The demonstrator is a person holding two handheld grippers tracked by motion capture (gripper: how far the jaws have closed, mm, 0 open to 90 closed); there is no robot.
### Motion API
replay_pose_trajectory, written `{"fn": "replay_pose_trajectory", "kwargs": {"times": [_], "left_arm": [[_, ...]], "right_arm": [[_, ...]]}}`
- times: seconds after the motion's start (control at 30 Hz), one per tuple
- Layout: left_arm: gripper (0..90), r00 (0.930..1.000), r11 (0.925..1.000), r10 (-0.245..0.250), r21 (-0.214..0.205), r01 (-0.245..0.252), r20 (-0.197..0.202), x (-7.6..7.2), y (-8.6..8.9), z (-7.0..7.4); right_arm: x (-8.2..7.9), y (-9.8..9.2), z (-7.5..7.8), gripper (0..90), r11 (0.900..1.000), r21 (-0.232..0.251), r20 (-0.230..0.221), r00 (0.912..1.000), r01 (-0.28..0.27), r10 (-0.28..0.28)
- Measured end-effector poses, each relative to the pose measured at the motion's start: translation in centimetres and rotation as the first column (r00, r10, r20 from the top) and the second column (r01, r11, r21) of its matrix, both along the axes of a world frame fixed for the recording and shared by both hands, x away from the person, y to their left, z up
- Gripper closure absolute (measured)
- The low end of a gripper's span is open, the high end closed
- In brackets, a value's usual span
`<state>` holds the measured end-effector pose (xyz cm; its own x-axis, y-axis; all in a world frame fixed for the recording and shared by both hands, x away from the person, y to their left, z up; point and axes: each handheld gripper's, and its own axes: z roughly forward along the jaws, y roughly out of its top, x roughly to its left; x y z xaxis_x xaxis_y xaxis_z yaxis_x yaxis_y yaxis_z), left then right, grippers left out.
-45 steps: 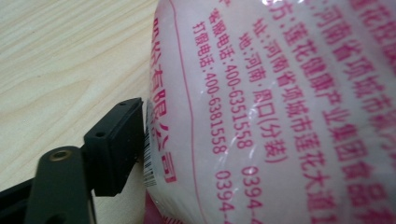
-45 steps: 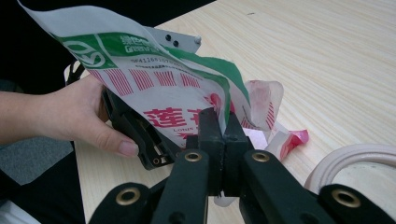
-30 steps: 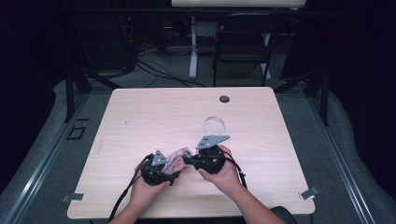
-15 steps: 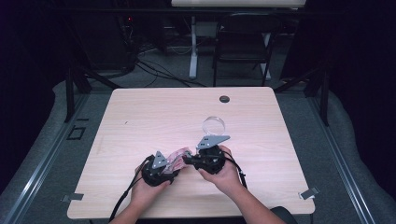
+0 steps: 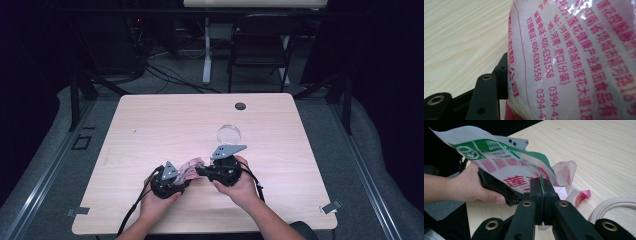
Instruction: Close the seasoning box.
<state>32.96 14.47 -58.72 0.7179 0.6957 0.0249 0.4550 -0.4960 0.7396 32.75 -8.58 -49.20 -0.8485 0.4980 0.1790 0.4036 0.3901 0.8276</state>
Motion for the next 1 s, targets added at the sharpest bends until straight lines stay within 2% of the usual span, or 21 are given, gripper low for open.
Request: {"fn": "replay_pose_trajectory", "kwargs": {"times": [0.17,0.33,0.63,1.0], "left_arm": [[53.9,0.9997,1.0,0.002,-0.001,-0.002,0.025,-0.2,0.0,0.0],[58.1,0.9999,0.9999,-0.01,-0.011,0.01,0.013,-0.1,0.2,0.3],[59.5,0.9997,0.9997,-0.023,-0.001,0.023,0.008,-0.3,0.1,0.8],[61.2,0.9988,0.9993,-0.035,0.011,0.035,0.036,-0.6,0.2,1.8]], "right_arm": [[0.0,0.0,0.0,90.0,1.0,-0.002,0.005,1.0,0.002,-0.002],[-0.1,-0.1,0.2,90.0,1.0,0.001,0.016,0.9998,0.008,-0.008],[-0.1,-0.3,0.5,90.0,0.9997,0.002,0.037,0.999,0.023,-0.023],[0.2,-1.0,0.7,90.0,0.9988,0.013,0.044,0.9979,0.048,-0.048]]}}
